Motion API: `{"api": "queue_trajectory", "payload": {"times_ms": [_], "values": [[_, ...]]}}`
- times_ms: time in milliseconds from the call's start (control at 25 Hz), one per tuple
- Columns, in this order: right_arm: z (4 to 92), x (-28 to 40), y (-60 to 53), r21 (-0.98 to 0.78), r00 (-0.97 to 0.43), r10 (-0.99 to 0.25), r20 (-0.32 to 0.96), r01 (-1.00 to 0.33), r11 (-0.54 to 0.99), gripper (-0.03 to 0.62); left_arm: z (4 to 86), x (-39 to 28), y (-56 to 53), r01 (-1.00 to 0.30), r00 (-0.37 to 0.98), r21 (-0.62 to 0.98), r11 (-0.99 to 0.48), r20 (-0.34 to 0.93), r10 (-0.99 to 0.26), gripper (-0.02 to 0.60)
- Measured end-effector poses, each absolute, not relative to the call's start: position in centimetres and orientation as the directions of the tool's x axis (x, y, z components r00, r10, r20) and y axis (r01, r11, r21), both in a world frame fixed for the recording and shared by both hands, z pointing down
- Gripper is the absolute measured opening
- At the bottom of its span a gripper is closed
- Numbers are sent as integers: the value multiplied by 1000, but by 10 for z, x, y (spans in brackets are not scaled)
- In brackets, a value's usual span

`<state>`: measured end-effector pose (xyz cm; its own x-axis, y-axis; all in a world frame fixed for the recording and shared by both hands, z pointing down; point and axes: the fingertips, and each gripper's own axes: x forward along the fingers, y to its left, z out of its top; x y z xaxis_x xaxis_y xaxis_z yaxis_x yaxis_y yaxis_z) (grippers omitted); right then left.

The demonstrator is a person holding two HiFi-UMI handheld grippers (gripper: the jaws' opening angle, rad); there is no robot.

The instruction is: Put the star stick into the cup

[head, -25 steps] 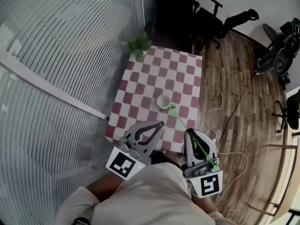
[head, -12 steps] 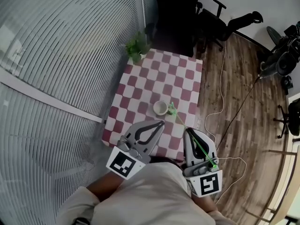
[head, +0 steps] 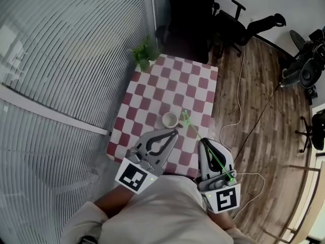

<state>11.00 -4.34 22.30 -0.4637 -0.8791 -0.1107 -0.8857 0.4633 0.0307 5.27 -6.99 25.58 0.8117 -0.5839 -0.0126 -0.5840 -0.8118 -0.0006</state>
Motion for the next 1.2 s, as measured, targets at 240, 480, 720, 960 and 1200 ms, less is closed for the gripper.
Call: {"api": "queue_trajectory", "payload": {"times_ms": [240, 480, 720, 960, 1200], "values": [[223, 107, -51, 22, -465, -880, -99, -885, 465, 38, 258, 51, -78, -581, 814, -6, -814, -5, -581, 31], [226, 100, -62, 14, -442, -893, -87, -897, 443, 38, 269, 42, -86, -546, 834, -55, -836, 51, -549, 32], [236, 90, -74, 5, -416, -908, -55, -909, 417, 38, 278, 34, -99, -523, 850, -22, -852, 63, -523, 31], [248, 79, -86, -8, -401, -916, -31, -916, 401, 38, 292, 25, -110, -489, 865, -37, -871, 103, -490, 31], [263, 70, -100, -13, -386, -922, 3, -922, 386, 38, 310, 14, -124, -472, 873, -22, -881, 128, -471, 31]]}}
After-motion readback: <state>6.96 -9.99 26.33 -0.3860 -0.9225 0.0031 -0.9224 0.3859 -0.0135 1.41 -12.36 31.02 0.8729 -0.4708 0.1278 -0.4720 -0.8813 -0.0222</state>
